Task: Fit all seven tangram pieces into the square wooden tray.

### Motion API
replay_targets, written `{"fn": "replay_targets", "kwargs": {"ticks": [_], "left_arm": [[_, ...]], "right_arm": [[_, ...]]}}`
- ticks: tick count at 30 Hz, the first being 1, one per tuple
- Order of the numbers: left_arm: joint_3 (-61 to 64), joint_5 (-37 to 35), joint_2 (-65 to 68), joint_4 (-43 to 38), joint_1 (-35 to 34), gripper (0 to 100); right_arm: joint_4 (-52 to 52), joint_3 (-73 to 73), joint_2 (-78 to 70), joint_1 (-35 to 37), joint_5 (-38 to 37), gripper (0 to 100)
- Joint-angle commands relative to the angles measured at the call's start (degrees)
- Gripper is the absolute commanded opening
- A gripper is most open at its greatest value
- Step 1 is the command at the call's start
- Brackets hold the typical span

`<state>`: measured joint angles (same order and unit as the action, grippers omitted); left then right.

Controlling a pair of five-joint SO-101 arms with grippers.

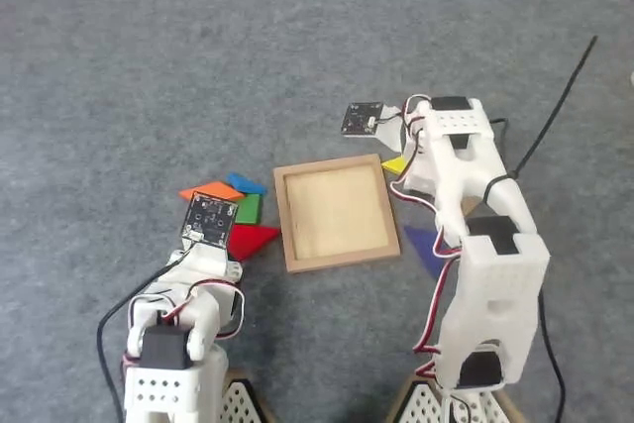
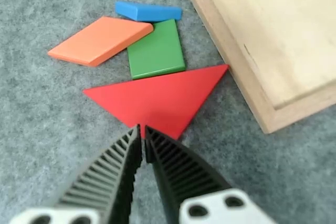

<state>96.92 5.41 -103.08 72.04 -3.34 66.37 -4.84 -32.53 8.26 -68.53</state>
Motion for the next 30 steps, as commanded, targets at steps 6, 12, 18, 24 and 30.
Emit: {"fn": "replay_targets", "kwargs": {"ticks": [6, 12, 18, 24, 30], "left_arm": [[-0.5, -0.5, -1.2, 0.3, -0.4, 2], [-0.5, -0.5, -1.2, 0.3, -0.4, 2], [-0.5, -0.5, -1.2, 0.3, -0.4, 2], [-0.5, -0.5, -1.2, 0.3, -0.4, 2], [-0.5, -0.5, -1.2, 0.3, -0.4, 2]], "right_arm": [[-1.2, -8.5, -6.7, -1.5, -1.5, 42.7], [-0.7, -9.1, -7.9, -1.3, -5.2, 34.1], [0.2, -9.1, -8.0, -1.2, -6.2, 26.1], [6.6, -12.5, -7.9, -1.6, -6.0, 20.3], [11.6, -16.3, -8.4, -3.1, 3.0, 19.0]]}}
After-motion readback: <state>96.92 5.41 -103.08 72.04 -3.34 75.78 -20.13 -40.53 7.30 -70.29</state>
